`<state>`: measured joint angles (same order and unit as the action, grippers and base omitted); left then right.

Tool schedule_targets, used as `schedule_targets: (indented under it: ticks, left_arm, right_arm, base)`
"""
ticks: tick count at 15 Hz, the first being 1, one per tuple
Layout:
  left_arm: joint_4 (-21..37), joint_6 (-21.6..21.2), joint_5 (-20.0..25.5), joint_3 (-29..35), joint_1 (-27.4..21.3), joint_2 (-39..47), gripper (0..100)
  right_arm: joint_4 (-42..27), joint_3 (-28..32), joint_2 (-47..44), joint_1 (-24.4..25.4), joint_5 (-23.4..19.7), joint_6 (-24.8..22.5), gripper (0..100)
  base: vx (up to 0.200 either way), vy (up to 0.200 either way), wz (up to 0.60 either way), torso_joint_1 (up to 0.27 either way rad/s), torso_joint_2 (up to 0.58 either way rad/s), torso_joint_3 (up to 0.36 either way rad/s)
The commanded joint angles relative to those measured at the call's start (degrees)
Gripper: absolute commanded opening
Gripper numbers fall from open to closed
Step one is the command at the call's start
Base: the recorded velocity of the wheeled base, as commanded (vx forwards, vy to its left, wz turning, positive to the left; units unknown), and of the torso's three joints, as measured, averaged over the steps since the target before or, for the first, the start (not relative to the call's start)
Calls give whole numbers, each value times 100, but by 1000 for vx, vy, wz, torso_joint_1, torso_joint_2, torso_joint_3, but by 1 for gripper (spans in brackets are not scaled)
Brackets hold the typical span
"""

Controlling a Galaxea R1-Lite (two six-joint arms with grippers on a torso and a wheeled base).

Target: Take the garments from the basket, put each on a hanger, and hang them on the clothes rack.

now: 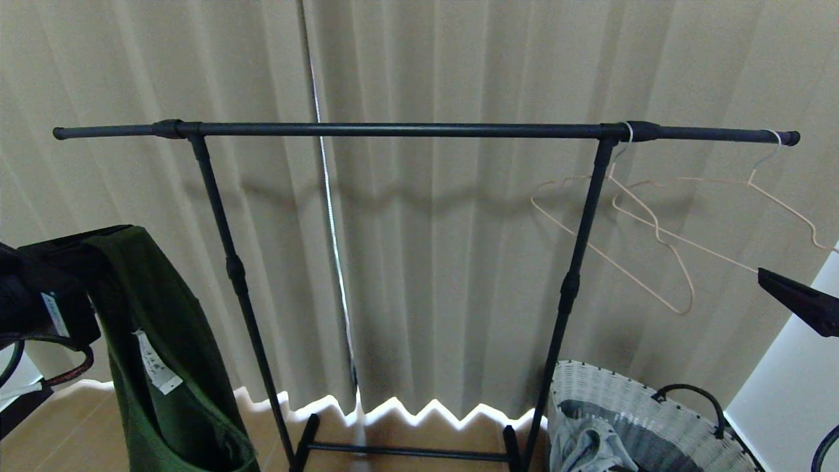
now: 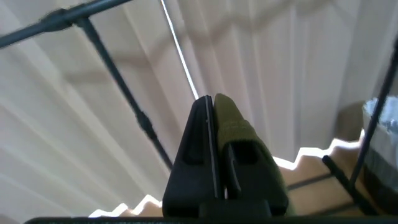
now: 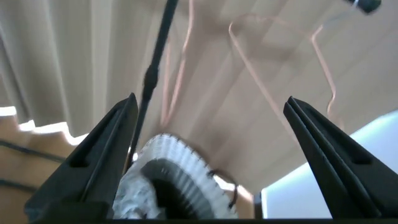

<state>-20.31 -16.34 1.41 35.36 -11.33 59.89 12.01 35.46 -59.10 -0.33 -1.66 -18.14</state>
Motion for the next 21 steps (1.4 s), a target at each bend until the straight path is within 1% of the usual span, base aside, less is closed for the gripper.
schedule_targets:
  ticks: [1,3,10,16,21]
  left_arm:
    - [-8,-1,-1,6,-1,22,0]
    - [-8,-10,-1,6,-1,22,0]
    - [-26,-45,34,-38,-19,-13,0]
    - [-26,-45,34,-30,-19,-13,0]
    - [-61,-36,34,-47,-10,-21,0]
  right_arm:
    - [3,5,4,-2,-1,-5,100]
    - [3,13,13,-29,-1,-5,100]
    - [-5,22,48,-29,-1,-5,100]
    - [3,40,30,-29,-1,-5,100]
    - [-5,22,30,-29,-1,-5,100]
  base:
    - [200,-200,0,22,7,2]
    - [200,-200,0,2,5,-2]
    - [0,0,0,0,0,0]
    - [-200,0,0,-2,2,-1]
    - [0,0,0,0,0,0]
